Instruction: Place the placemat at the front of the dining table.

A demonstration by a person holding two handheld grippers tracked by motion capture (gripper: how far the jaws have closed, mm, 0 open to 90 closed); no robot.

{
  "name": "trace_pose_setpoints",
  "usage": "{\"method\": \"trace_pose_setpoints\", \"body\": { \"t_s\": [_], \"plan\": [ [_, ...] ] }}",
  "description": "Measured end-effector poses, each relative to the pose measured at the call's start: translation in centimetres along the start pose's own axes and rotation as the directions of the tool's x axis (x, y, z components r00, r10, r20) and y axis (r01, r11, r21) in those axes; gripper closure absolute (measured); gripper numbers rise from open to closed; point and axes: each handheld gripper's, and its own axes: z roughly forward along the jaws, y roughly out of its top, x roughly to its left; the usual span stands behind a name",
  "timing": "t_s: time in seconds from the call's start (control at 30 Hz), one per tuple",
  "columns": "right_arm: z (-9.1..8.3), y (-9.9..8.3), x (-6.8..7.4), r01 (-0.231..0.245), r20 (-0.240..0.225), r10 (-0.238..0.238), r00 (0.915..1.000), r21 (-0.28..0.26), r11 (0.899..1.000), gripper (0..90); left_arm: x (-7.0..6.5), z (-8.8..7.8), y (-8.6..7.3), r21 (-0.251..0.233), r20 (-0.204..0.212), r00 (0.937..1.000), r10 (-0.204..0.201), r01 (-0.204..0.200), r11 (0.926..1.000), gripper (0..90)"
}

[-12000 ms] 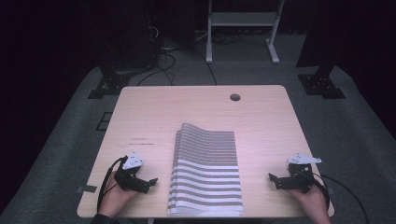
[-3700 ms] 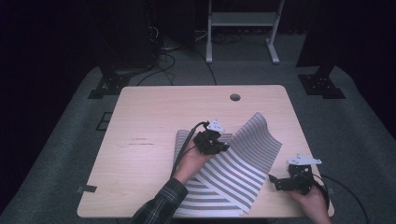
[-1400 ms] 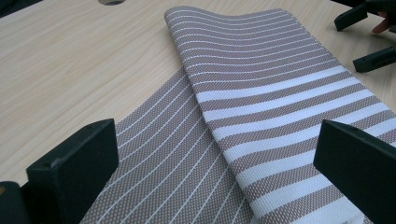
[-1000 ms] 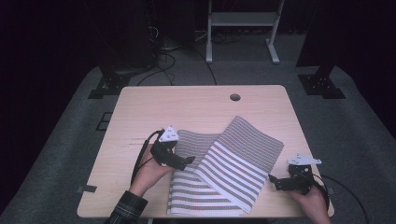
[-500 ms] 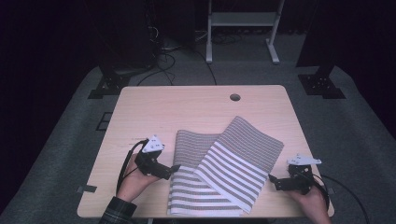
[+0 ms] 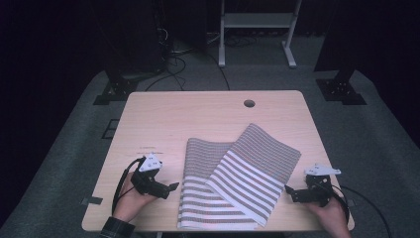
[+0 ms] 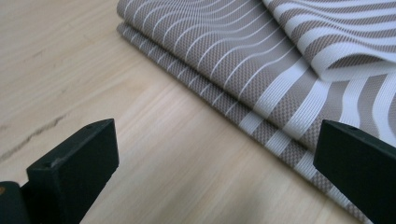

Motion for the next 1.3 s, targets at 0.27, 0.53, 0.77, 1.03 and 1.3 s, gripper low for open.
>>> {"method": "trace_pose_setpoints", "body": {
  "t_s": [0.27,0.53,0.77,1.03,1.3],
  "plan": [
    [0.0,0.0,0.0,-0.001,0.000,0.001,1.0000,0.000,1.000,0.0,0.5,0.3,-1.7,0.059,-0.028,0.9996,0.010,-0.009,0.9982,0.0],
    [-0.1,-0.1,0.1,0.002,-0.003,-0.002,1.0000,0.000,1.000,0.0,1.0,1.1,-2.7,0.108,-0.030,0.9995,0.005,-0.002,0.9941,0.0],
    [-0.4,0.1,0.3,0.006,-0.017,-0.006,0.9998,0.001,1.000,0.0,1.2,1.5,-3.2,0.103,-0.018,0.9998,0.000,0.002,0.9947,0.0],
    [-1.3,0.2,1.5,-0.002,-0.066,0.001,0.9978,-0.015,1.000,0.0,1.2,1.5,-3.4,0.078,-0.023,0.9997,-0.004,0.006,0.9969,0.0],
    [-2.6,0.4,3.0,0.000,-0.122,-0.005,0.9925,-0.040,0.999,13.0,1.2,1.4,-3.5,0.071,-0.021,0.9998,-0.003,0.004,0.9975,0.0]
  ]
}}
